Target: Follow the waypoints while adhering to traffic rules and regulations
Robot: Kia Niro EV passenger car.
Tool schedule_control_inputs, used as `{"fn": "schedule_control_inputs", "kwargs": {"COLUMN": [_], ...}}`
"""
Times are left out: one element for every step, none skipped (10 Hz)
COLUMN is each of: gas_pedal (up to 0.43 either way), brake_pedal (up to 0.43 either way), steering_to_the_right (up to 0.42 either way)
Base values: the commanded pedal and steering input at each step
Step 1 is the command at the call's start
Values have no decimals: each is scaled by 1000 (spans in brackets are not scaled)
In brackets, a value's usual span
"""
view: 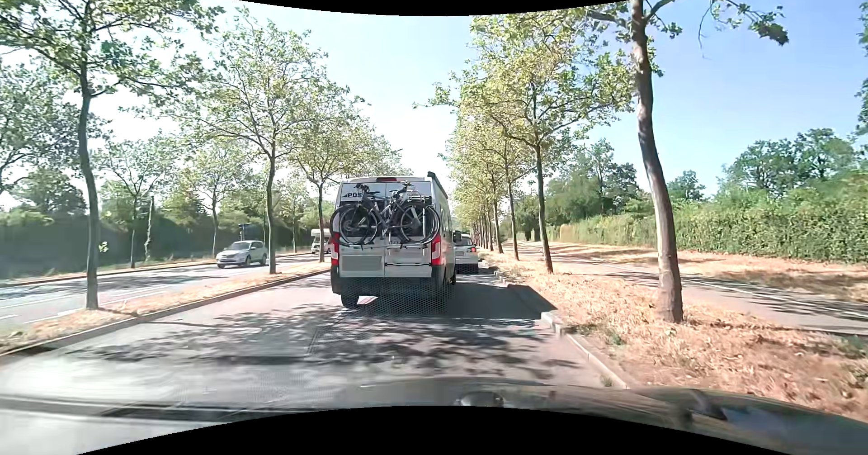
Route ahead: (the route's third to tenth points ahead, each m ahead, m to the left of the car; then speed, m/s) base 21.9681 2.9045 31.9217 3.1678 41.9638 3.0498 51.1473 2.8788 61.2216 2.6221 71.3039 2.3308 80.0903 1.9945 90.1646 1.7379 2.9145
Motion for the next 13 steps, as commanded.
{"fn": "schedule_control_inputs", "kwargs": {"gas_pedal": [39, 39, 39, 39, 39, 39, 39, 39, 39, 39, 39, 39, 39], "brake_pedal": [0, 0, 0, 0, 0, 0, 0, 0, 0, 0, 0, 0, 0], "steering_to_the_right": [-1, -1, -1, -1, -1, -1, -1, -1, -1, -1, -1, -1, -1]}}
